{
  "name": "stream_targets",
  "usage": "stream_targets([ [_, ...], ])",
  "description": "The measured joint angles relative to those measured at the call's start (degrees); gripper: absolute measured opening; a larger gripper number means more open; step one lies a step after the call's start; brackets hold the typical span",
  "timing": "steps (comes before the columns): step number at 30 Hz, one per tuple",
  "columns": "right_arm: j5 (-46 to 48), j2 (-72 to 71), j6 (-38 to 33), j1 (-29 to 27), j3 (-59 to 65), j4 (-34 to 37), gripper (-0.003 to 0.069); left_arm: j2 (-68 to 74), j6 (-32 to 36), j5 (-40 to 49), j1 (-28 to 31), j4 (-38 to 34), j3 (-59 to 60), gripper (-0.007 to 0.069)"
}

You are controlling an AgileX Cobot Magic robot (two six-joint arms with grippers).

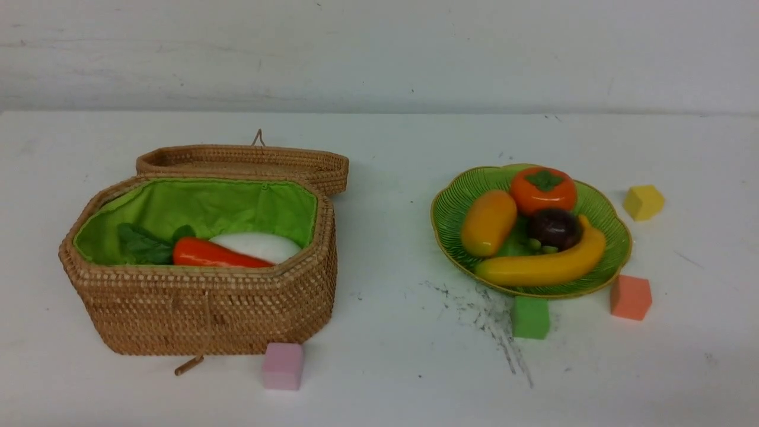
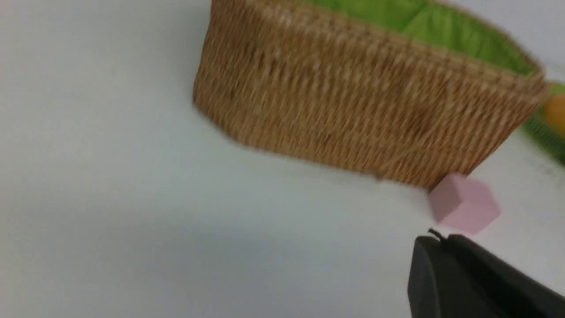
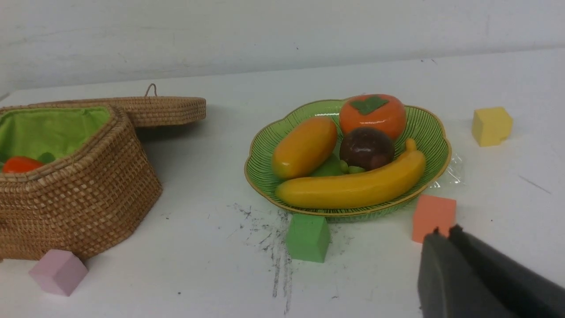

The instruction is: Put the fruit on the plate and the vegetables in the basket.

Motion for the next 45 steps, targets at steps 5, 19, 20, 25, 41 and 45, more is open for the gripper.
stream_targets([
  [5,0.01,0.00,0.00,0.00,0.00,0.00,0.0018,0.00,-0.23,0.39,0.34,2.66,0.78,0.0001],
  [19,0.06,0.00,0.00,0.00,0.02,0.00,0.0034,0.00,1.77,0.34,-0.93,6.23,0.80,0.0008],
  [20,0.06,0.00,0.00,0.00,0.02,0.00,0.0036,0.00,1.77,0.34,-0.93,6.23,0.80,0.0010],
  [25,0.06,0.00,0.00,0.00,0.02,0.00,0.0036,0.00,1.77,0.34,-0.93,6.24,0.80,0.0017],
  [41,0.22,-1.39,-0.09,-2.40,0.02,-0.70,0.0057,0.00,1.77,0.34,-0.93,6.40,0.80,0.0024],
  [45,0.85,-3.70,-1.11,-7.36,0.91,-4.27,0.0061,0.00,1.77,0.34,-0.93,6.40,0.80,0.0029],
])
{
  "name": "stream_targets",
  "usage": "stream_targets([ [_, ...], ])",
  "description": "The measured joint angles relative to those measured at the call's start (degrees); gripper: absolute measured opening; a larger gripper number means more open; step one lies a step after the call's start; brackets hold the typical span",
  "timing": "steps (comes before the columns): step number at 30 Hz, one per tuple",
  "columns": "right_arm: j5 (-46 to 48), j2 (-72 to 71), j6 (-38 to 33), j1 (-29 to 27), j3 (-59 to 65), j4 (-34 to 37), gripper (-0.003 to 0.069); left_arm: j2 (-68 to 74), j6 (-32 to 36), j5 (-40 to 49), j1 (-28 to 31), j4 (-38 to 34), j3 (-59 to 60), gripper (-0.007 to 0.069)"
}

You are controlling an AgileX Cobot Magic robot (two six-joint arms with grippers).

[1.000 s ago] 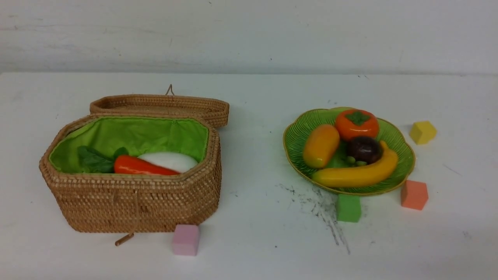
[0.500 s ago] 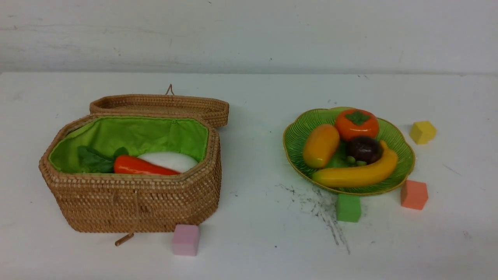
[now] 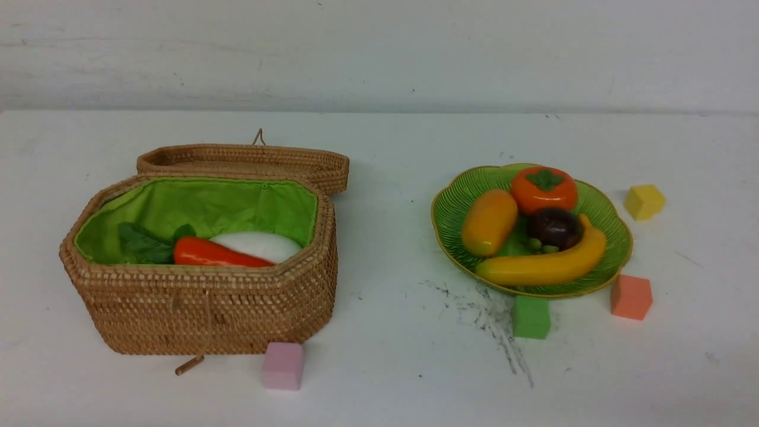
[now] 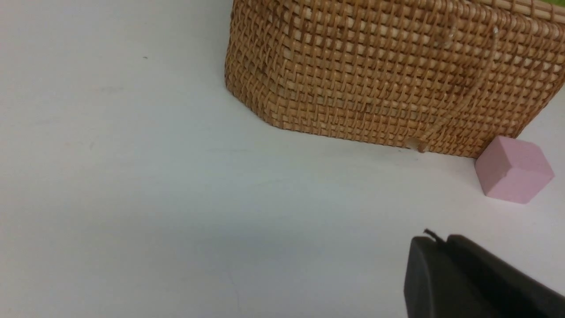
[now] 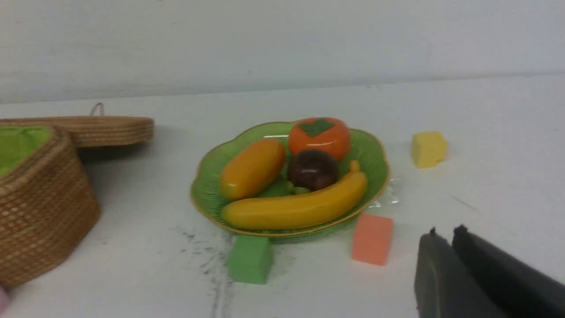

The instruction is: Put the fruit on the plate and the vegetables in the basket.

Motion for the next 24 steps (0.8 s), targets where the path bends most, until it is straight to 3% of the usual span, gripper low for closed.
stream_targets([
  [10,1.24,-8.05,-0.05,-7.85,16.62,-2.90,0.0075,0.00,0.00,0.00,0.00,0.07,0.00,0.0040],
  [24,-0.02,-8.18,-0.05,-10.35,17.36,-2.90,0.0088,0.00,0.00,-0.05,0.00,0.08,0.11,0.0055],
])
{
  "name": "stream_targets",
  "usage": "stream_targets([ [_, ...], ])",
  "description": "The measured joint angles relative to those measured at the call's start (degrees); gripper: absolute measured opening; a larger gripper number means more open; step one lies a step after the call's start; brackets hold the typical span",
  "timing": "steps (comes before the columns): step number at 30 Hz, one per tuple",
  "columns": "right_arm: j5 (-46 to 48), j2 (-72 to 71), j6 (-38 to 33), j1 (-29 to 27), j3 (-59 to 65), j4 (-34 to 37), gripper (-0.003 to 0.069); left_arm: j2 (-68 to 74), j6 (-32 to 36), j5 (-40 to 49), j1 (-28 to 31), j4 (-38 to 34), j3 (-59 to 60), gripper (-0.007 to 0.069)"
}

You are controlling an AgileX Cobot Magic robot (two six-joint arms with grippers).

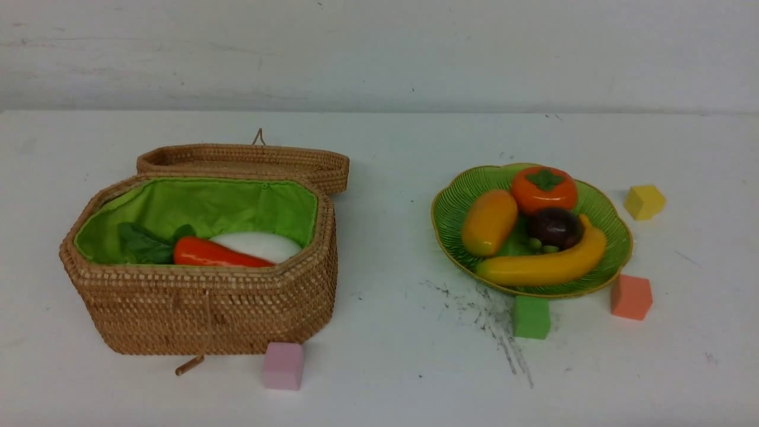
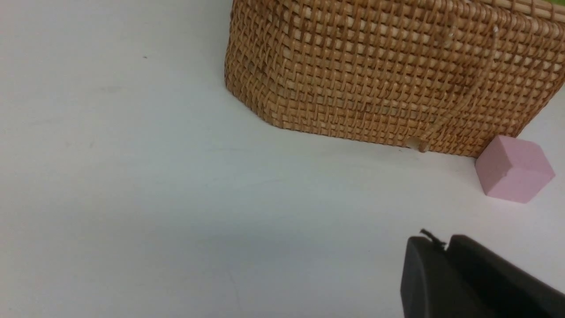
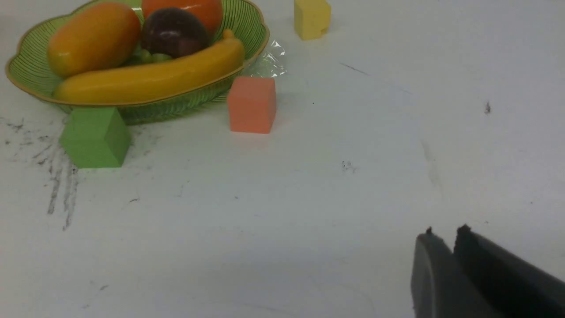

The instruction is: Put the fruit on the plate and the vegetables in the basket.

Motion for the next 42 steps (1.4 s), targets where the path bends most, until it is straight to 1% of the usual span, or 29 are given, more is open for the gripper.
stream_targets([
  [42,-0.12,0.00,0.00,0.00,0.06,0.06,0.0129,0.00,0.00,0.00,0.00,0.05,0.00,0.0082],
])
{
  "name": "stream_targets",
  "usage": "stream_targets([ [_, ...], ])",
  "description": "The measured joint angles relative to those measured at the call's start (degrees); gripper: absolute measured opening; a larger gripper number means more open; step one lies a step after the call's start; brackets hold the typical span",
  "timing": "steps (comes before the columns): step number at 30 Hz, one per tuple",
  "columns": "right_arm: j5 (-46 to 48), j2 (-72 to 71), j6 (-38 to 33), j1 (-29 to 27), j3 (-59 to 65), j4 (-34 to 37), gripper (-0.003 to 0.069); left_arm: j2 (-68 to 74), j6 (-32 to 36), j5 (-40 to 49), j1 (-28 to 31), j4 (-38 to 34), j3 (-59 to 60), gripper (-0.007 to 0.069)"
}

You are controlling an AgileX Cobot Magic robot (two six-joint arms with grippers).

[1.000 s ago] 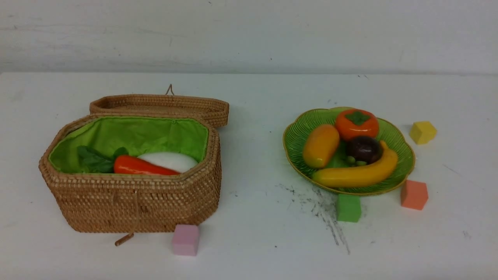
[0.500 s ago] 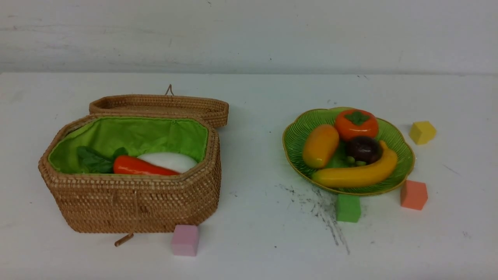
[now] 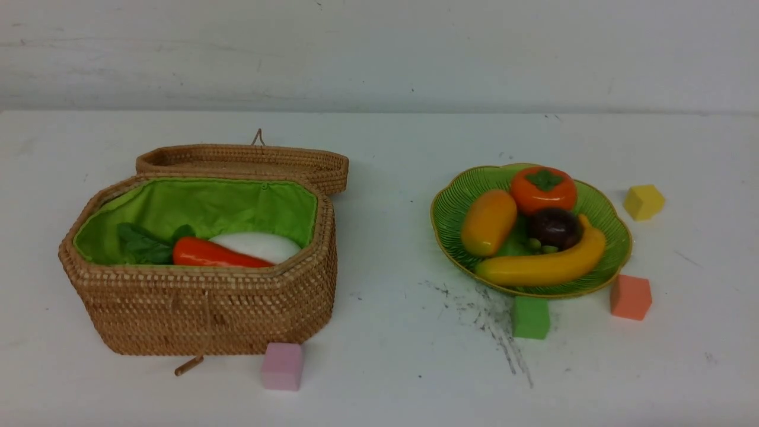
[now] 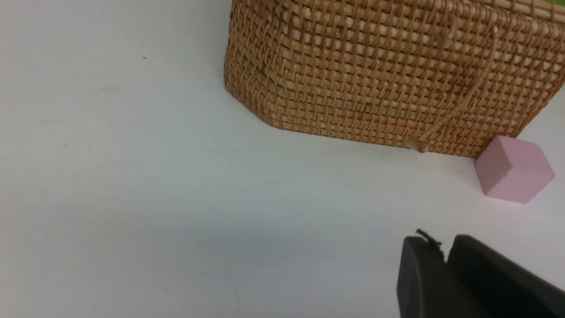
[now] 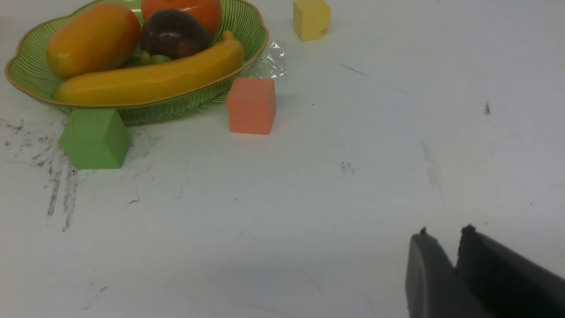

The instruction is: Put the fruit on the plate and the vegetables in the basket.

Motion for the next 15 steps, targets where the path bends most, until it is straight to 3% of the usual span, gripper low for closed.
stream_targets([
  [15,-0.06,0.00,0.00,0.00,0.00,-0.10,0.0138,0.00,0.00,0.00,0.00,0.00,0.00,0.0082],
])
